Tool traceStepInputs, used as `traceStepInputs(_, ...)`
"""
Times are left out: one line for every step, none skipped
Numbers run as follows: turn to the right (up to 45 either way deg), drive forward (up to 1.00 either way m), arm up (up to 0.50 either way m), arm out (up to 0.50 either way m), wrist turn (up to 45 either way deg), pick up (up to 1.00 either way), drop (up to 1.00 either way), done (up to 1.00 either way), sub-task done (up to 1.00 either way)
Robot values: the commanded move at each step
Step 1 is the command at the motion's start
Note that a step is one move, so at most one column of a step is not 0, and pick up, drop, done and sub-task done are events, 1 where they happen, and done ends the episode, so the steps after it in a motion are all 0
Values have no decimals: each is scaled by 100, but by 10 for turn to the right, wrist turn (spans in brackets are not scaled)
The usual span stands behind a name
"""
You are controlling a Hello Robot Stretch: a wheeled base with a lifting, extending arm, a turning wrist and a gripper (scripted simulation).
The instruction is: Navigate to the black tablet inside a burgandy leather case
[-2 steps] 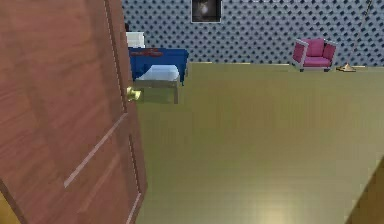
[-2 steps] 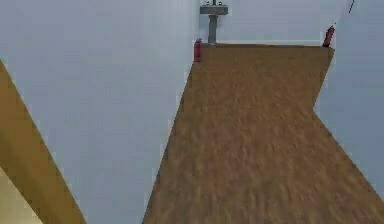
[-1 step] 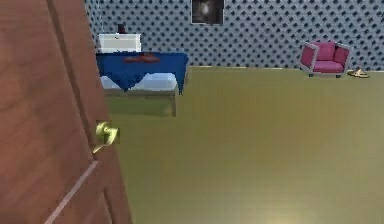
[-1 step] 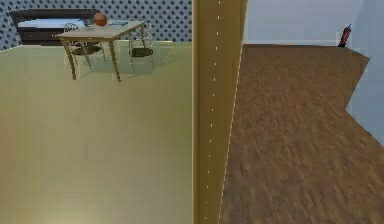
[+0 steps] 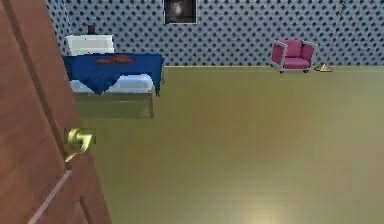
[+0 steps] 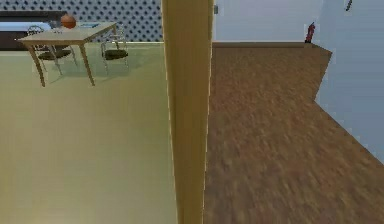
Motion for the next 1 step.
traceStepInputs(0, 60, 0, 0, 0, 0, 0, 0, 0)
